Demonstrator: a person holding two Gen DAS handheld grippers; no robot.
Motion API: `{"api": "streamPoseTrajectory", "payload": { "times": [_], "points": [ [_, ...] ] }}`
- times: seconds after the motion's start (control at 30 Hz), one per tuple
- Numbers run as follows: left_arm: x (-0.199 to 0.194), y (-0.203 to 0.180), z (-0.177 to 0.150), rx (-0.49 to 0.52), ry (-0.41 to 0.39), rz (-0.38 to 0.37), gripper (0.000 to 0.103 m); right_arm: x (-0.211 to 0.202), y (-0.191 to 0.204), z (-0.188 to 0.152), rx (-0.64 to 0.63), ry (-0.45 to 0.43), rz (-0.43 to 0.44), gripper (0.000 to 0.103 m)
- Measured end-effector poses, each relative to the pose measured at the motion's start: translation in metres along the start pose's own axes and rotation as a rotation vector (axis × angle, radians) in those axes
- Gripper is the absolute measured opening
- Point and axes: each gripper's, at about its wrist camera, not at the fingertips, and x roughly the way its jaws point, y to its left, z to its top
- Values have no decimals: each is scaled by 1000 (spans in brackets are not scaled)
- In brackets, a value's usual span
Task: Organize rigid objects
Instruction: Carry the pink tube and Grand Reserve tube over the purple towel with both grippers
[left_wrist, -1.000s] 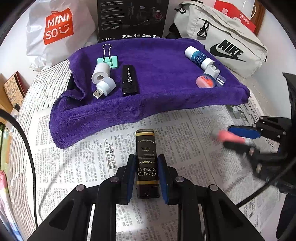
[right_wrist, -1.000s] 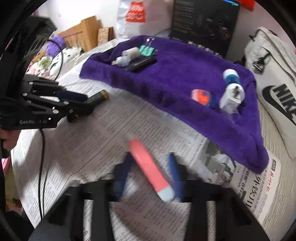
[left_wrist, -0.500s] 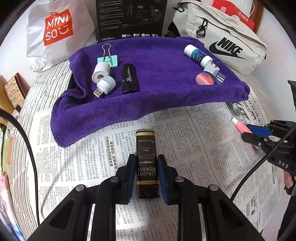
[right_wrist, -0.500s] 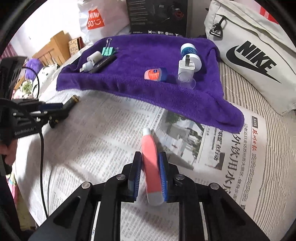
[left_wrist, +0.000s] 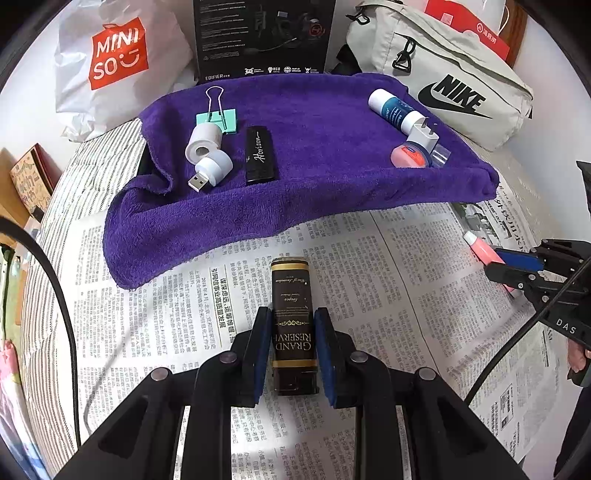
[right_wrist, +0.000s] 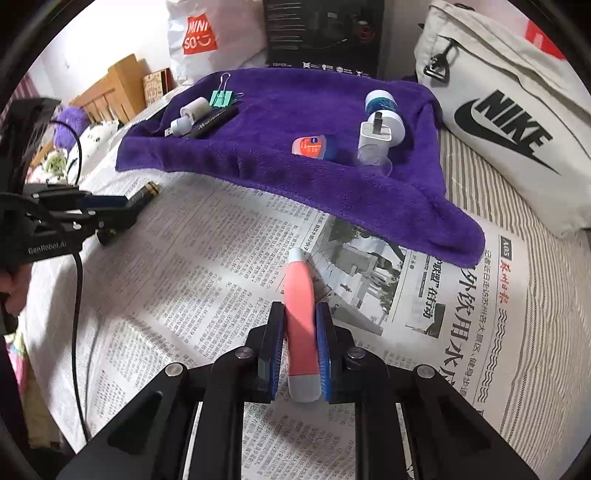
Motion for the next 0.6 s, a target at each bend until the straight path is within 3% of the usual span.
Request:
{"api": "streamPoseTrajectory", "payload": {
  "times": [0.6],
  "points": [
    [-8, 6, -3, -46, -42, -30, 23, -11, 3, 7, 21, -26, 22, 17]
  ]
}}
